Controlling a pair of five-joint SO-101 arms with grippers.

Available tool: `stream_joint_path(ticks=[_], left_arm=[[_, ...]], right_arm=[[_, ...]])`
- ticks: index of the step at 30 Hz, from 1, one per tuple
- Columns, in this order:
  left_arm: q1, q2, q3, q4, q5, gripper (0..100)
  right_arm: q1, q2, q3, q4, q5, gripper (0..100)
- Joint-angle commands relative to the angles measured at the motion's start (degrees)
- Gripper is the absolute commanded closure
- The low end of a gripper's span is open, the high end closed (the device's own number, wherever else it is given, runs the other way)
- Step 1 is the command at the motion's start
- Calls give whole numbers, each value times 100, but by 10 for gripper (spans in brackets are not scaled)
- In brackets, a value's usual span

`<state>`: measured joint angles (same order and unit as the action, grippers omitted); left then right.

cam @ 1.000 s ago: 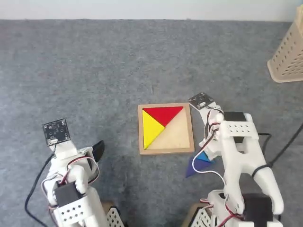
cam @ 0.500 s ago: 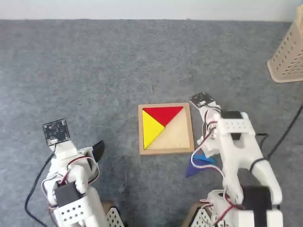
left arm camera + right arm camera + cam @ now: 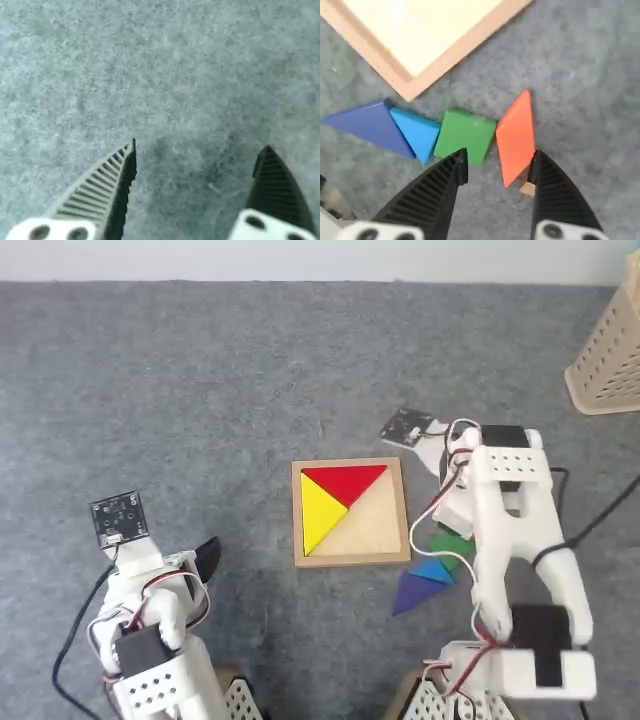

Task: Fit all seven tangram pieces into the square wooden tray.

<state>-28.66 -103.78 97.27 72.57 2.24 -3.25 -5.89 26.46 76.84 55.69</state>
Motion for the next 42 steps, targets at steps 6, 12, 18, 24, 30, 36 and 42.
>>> stream_joint_path(ticks=[6, 12, 18, 24, 30, 36, 42], left_arm=[[9, -70, -75, -9, -9, 646], [9, -70, -75, -9, -9, 646], [9, -70, -75, -9, -9, 646], [9, -70, -75, -9, -9, 646], [9, -70, -75, -9, -9, 646], [9, -70, -75, -9, -9, 646], [9, -70, -75, -9, -9, 646]], right_arm=[[453, 1024, -290, -646, 598, 701], [497, 1200, -290, -734, 571, 702], [497, 1455, -281, -1209, 193, 770], [497, 1622, -299, -1341, 167, 881], [514, 1648, -756, -1341, -756, 879], [488, 1648, -1011, -1270, -1284, 875], [505, 1736, -976, -1077, -1143, 741]])
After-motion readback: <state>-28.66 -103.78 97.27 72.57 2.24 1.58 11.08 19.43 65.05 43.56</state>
